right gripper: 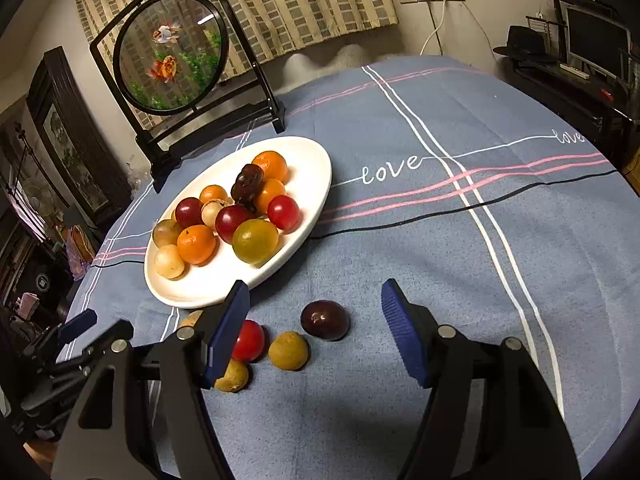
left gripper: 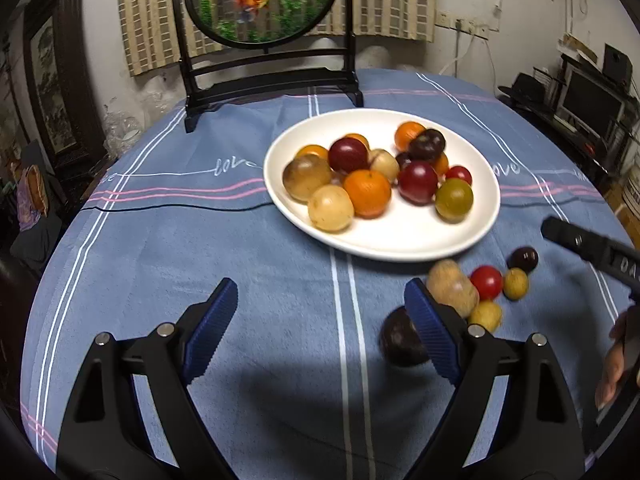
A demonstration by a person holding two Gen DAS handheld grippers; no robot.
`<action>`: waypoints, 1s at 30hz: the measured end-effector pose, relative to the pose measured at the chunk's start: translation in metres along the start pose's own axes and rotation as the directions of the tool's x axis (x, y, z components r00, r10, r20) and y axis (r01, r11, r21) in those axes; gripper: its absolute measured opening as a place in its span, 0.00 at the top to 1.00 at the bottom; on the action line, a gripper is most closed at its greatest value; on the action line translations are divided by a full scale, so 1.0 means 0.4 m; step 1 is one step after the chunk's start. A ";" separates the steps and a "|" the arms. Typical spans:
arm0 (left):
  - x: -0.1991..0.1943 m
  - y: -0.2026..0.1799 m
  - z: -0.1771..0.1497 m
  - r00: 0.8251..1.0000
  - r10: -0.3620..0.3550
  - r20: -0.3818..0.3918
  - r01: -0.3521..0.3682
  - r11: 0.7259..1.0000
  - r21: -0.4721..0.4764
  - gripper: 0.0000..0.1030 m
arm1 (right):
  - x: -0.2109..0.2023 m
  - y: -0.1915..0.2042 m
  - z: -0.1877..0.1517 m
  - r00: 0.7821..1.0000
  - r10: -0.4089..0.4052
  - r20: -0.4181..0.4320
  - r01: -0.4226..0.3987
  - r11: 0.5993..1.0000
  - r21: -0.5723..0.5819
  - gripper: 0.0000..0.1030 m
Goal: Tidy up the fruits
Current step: 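Withdraw both open tools back toward the remaining fruits, then grasp a dark purple fruit with the left tool while the right tool grasps a dark plum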
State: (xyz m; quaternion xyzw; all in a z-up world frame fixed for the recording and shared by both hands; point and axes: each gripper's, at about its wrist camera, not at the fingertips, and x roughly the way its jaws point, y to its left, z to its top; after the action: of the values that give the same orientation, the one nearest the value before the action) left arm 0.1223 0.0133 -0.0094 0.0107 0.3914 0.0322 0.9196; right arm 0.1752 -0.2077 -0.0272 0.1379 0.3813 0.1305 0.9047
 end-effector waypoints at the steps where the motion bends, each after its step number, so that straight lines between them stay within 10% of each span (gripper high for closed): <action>1: 0.002 -0.005 -0.005 1.000 -0.007 -0.006 0.007 1.000 0.009 0.15 | 0.003 -0.002 -0.002 1.000 0.001 -0.002 -0.001 1.000 0.003 0.33; 22: 0.058 -0.116 -0.061 0.993 -0.072 -0.096 0.087 0.984 0.158 0.16 | 0.020 -0.011 -0.025 0.999 -0.013 -0.031 0.013 1.000 -0.012 0.33; 30: 0.092 -0.124 -0.058 0.977 -0.140 -0.162 0.165 0.974 0.153 0.51 | 0.023 0.010 -0.029 0.996 -0.074 -0.043 0.072 0.995 -0.064 0.33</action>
State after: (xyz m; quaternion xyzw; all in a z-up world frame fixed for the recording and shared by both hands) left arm 0.1337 -0.0340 -0.0543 0.0543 0.4607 -0.0706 0.8831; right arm 0.1725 -0.1993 -0.0395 0.0927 0.4021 0.1122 0.9040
